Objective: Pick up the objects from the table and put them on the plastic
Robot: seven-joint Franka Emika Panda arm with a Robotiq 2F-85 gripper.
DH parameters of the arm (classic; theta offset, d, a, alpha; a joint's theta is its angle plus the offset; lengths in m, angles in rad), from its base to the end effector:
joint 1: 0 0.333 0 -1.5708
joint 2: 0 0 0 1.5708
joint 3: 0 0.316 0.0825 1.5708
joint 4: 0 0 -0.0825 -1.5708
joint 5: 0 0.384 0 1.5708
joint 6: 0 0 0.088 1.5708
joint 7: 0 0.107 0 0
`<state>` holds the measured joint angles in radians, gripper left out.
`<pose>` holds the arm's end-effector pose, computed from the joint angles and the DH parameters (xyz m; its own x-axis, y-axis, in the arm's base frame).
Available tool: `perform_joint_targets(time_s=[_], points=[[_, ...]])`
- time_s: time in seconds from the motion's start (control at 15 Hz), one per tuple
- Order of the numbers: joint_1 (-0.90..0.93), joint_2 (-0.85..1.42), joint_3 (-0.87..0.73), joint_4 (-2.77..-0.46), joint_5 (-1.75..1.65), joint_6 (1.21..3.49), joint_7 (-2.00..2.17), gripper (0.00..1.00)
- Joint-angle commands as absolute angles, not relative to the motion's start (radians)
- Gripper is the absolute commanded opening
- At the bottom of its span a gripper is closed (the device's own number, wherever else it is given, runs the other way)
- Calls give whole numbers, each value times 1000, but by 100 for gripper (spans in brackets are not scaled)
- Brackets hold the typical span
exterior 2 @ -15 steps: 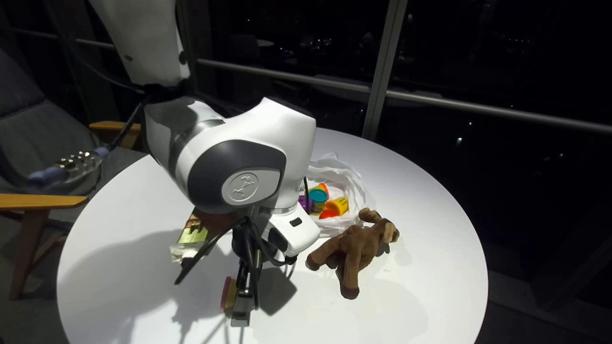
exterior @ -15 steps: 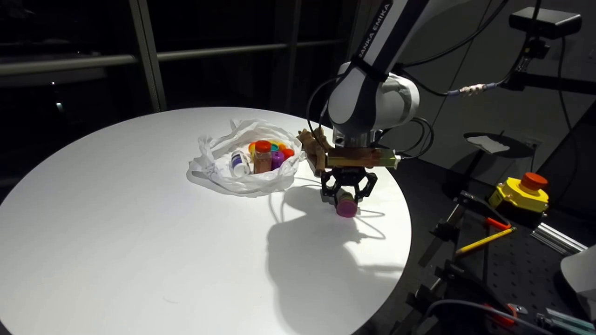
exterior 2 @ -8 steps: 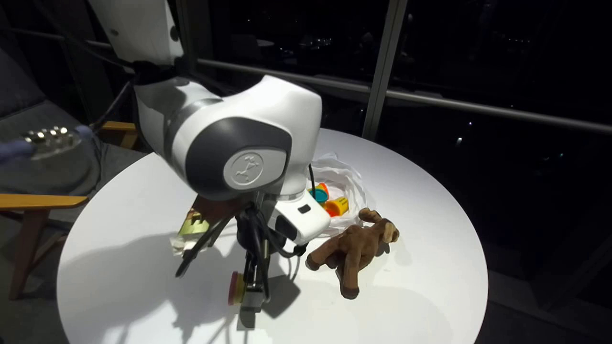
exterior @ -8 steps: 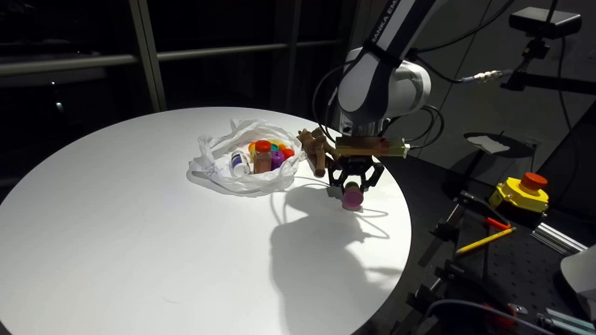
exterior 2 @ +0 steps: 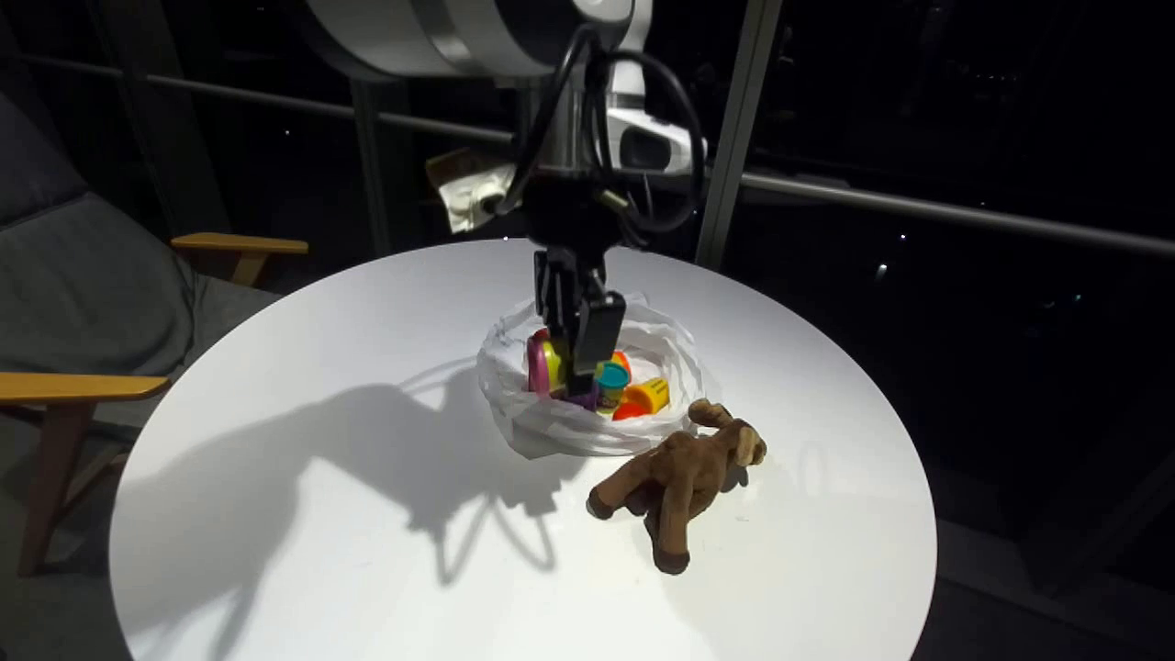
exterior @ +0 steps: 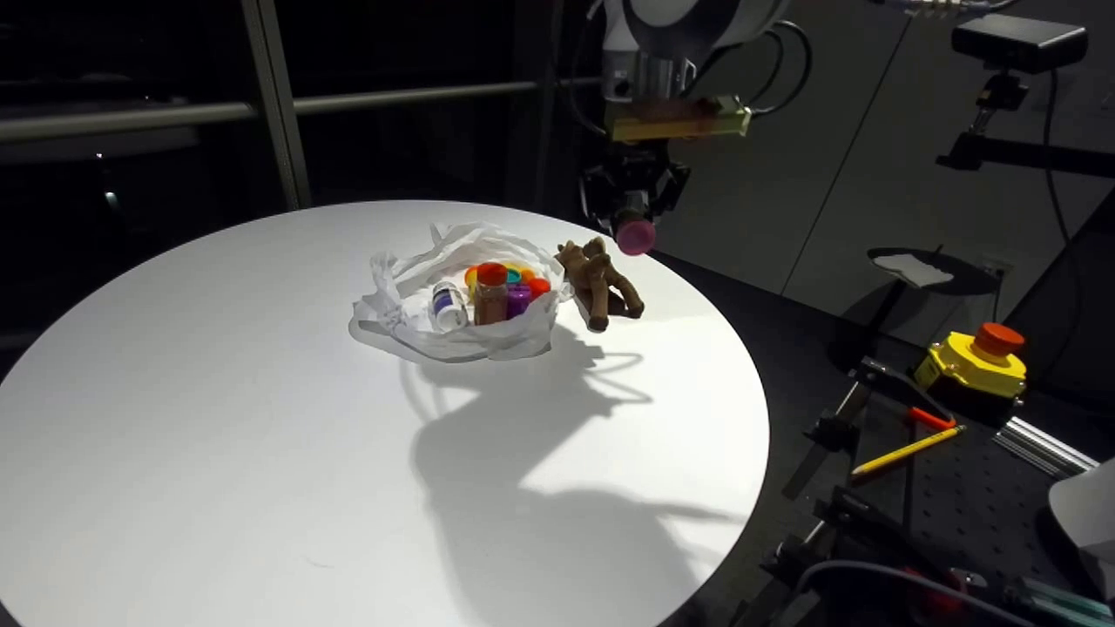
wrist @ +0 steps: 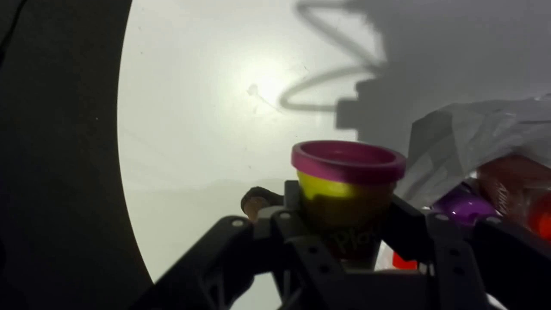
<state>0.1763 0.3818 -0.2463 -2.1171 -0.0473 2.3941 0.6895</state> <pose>0.5666 -0.0400 0.2284 0.7581 -0.6521 0.0007 -0.6444 -0.7490 0.1541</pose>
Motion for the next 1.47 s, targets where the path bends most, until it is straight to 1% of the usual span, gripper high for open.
perform_joint_targets(time_s=[0.0, 0.4, 0.87, 1.2, 1.27, 1.33, 1.4], points=[[145, 437, -181, -1931, -80, 2293, 662, 21], [136, 645, -107, -1613, -65, 2280, 581, 20], [129, 927, -100, -1264, -46, 2237, 479, 20], [113, 1085, -88, -1048, -28, 2187, 434, 21], [105, 1110, -77, -1004, -18, 2172, 418, 67], [105, 1133, -76, -961, -19, 2155, 412, 69], [101, 1140, -71, -937, -16, 2143, 403, 73]])
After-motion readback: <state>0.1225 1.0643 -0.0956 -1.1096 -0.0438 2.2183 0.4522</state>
